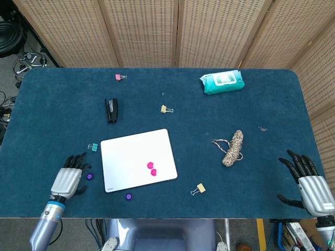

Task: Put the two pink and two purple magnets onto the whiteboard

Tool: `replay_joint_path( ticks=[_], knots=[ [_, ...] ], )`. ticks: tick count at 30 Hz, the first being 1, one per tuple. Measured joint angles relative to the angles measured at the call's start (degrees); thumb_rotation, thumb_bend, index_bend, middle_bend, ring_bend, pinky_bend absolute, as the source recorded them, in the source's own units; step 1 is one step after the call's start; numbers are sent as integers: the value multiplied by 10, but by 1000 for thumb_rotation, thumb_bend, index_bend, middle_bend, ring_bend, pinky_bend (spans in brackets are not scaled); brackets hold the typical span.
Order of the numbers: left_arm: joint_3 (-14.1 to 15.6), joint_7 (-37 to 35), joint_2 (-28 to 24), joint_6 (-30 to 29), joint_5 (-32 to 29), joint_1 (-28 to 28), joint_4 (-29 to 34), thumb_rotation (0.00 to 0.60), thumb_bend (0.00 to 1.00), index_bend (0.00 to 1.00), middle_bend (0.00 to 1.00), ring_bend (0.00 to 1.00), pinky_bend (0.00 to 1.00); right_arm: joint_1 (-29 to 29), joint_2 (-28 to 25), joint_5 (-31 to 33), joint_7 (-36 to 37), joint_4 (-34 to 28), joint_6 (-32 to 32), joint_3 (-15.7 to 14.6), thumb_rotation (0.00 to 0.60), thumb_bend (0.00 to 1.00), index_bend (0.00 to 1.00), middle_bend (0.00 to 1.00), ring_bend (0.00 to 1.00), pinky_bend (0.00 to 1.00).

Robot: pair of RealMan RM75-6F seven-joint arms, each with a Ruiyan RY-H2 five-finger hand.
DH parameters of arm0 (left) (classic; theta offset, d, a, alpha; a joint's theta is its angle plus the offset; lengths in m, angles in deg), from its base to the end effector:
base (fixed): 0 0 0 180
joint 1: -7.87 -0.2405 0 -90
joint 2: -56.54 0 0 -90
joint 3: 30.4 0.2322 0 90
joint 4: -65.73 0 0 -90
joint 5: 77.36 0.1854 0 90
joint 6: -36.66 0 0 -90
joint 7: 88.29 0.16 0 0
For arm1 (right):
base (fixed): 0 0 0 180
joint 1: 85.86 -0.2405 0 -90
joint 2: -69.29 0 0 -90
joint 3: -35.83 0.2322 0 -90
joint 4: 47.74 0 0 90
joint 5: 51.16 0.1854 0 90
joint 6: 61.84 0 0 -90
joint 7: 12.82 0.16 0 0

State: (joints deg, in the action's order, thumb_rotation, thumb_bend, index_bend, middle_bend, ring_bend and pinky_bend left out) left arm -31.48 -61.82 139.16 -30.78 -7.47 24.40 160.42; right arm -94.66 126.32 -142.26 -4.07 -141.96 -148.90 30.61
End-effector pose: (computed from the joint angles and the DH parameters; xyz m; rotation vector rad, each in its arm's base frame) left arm -0.2394 0.2207 0.0288 -1.6717 -1.0761 -0.6557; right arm -0.2676 -0.1847 0.1841 1.5244 -0.9585 0.9650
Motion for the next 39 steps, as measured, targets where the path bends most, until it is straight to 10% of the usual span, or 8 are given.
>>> replay_joint_path(
  ticks=[39],
  knots=[
    [-8,14,52,3,-43,18,-51,600,320,426,0,0,0,11,-8,1,21,2,45,27,600,0,150,0,0,0]
  ],
)
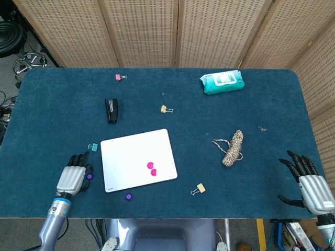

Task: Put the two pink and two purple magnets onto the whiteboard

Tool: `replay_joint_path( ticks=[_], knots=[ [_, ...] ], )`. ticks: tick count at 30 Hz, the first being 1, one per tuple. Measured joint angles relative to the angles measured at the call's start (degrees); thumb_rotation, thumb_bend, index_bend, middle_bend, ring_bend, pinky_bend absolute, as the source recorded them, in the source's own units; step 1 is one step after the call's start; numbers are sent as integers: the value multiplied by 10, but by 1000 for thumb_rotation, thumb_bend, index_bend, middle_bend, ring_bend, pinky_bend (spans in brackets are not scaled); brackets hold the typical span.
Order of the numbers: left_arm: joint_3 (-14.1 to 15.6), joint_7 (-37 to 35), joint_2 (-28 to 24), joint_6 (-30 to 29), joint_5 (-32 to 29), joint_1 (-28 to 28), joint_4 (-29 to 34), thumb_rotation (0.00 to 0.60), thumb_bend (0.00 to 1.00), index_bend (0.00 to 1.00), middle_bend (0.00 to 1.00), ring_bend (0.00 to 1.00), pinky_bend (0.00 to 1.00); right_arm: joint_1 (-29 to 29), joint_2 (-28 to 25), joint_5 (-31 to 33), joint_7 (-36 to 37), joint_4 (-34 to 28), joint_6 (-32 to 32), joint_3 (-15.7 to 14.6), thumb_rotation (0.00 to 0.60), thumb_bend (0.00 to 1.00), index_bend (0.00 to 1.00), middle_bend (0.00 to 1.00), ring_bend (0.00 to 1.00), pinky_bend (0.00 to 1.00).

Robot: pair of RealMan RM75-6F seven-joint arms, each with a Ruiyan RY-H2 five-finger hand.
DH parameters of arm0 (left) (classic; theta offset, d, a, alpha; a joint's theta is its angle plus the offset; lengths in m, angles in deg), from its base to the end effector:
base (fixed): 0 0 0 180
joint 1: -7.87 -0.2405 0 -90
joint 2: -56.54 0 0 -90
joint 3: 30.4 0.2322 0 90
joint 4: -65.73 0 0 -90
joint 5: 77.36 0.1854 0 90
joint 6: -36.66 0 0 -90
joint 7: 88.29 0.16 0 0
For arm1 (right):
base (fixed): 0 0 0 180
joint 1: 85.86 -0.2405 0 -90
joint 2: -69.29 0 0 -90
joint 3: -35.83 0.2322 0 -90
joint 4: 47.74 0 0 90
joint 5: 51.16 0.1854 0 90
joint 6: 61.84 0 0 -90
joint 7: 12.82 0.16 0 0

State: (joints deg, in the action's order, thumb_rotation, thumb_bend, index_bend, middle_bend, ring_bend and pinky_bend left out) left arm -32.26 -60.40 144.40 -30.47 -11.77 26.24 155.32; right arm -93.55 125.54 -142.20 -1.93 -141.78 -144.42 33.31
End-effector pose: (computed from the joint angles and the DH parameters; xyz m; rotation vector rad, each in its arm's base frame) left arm -0.2435 0.2307 0.0090 -1.6447 -1.0902 -0.6242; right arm -0.2738 -0.1878 0.1835 1.5195 -1.0121 0.9408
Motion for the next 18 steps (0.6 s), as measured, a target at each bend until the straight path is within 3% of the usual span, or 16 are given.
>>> replay_joint_path(
  ticks=[10,18],
  knots=[
    [0,-2,5,1,-4,3,-6,600,320,427,0,0,0,1,-1,2,3,1,7,5,600,0,150,0,0,0],
    [2,-2,7,2,-8,2,-10,600,339,493,0,0,0,3,-3,3,8,1,8,9,600,0,150,0,0,0]
  ],
)
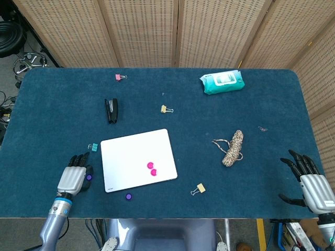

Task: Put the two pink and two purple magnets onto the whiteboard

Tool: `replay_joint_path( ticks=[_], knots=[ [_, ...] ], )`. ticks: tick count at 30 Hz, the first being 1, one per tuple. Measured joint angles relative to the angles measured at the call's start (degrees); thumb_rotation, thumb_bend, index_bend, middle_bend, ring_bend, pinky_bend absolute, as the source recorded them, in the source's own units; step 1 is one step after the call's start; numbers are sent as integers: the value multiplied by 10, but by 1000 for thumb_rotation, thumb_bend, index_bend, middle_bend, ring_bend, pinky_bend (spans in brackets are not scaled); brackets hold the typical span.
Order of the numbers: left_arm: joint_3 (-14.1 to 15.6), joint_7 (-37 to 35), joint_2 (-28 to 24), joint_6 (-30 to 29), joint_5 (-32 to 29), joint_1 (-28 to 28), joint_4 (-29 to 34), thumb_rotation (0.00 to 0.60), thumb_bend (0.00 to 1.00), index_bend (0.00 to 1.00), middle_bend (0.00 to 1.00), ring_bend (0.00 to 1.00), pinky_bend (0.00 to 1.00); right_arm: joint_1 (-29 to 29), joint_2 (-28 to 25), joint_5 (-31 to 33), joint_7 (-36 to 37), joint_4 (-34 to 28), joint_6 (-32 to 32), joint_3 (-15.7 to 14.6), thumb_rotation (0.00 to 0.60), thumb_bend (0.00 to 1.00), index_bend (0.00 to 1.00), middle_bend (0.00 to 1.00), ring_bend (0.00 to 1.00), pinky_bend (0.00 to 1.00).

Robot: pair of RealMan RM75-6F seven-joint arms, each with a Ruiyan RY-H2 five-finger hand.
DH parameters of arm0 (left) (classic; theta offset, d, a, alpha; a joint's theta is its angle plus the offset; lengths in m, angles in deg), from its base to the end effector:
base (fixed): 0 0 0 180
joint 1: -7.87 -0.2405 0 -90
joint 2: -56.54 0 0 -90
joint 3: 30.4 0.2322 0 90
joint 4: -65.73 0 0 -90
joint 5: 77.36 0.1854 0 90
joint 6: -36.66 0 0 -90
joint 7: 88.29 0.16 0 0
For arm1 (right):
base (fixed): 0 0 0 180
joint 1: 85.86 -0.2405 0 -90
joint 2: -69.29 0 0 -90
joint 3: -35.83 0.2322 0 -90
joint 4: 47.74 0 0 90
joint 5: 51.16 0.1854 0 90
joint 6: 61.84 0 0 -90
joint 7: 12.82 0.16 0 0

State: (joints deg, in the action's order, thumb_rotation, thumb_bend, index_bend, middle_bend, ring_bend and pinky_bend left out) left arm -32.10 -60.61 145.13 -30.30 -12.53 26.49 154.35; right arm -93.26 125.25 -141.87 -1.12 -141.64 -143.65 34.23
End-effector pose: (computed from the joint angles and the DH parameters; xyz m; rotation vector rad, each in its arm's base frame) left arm -0.2457 0.2311 0.0056 -1.6408 -1.0996 -0.6151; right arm -0.2756 -0.1896 0.1859 1.5071 -1.0207 0.9413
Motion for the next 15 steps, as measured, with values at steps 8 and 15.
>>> replay_joint_path(
  ticks=[8,15],
  knots=[
    [0,-2,1,0,-1,1,-3,600,345,507,0,0,0,1,-1,1,3,1,3,3,600,0,151,0,0,0],
    [0,-5,-3,-3,3,1,2,600,347,512,0,0,0,2,-1,1,2,1,6,4,600,0,157,0,0,0]
  ],
)
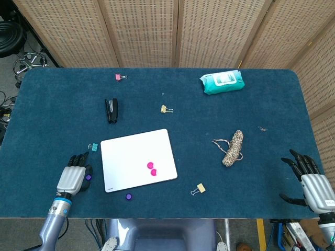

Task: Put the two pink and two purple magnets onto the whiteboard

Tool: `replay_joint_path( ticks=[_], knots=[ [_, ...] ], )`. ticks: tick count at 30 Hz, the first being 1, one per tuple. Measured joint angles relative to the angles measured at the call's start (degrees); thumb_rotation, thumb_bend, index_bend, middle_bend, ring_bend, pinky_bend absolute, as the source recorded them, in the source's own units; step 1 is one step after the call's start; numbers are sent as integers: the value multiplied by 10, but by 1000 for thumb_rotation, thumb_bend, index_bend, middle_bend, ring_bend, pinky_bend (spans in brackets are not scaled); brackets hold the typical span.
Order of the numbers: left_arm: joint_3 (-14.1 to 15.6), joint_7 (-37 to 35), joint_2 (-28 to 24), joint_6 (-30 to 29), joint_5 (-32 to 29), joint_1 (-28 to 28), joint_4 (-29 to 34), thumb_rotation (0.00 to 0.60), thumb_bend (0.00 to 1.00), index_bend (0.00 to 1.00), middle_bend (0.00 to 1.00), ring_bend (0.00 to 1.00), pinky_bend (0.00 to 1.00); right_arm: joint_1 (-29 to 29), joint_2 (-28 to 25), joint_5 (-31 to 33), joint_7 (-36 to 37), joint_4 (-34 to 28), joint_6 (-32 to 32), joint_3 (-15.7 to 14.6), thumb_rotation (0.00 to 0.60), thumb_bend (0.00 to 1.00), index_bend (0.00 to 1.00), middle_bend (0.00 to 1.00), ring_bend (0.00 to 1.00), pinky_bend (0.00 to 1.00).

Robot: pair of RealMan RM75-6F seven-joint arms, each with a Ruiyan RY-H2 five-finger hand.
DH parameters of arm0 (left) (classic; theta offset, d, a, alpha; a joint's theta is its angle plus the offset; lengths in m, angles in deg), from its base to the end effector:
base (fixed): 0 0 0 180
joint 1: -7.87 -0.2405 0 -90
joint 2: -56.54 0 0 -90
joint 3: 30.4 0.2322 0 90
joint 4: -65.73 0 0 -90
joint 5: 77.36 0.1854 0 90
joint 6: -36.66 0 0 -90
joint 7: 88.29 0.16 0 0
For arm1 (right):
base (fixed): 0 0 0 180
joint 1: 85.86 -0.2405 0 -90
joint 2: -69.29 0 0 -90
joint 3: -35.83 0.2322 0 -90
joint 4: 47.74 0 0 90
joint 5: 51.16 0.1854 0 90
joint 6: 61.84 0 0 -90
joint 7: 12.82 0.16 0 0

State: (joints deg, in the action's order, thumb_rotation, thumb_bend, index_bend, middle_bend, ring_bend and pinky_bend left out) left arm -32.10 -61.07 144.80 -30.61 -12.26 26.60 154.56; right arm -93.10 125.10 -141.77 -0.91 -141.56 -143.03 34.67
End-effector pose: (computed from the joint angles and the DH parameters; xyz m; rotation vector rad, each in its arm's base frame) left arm -0.2450 0.2321 0.0079 -1.6369 -1.0967 -0.6251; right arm -0.2768 -0.1902 0.1864 1.5050 -1.0252 0.9358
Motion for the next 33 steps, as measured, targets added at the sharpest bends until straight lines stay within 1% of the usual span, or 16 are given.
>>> replay_joint_path(
  ticks=[6,12,21,28,33],
  knots=[
    [-3,-1,-7,-1,1,2,11,600,346,512,0,0,0,0,1,0,-1,0,3,1,600,0,158,0,0,0],
    [-15,4,-17,1,3,14,36,600,350,512,0,0,0,0,1,2,-2,0,7,2,600,0,158,0,0,0],
    [-36,55,-22,4,-1,45,62,600,350,512,0,0,0,0,1,4,0,1,9,4,600,0,159,0,0,0],
    [-43,95,-2,16,1,78,62,600,350,511,0,0,0,0,1,6,1,2,11,6,600,0,159,0,0,0],
    [-45,95,16,27,6,94,55,600,349,512,0,0,0,0,1,7,0,3,13,6,600,0,159,0,0,0]
  ],
)
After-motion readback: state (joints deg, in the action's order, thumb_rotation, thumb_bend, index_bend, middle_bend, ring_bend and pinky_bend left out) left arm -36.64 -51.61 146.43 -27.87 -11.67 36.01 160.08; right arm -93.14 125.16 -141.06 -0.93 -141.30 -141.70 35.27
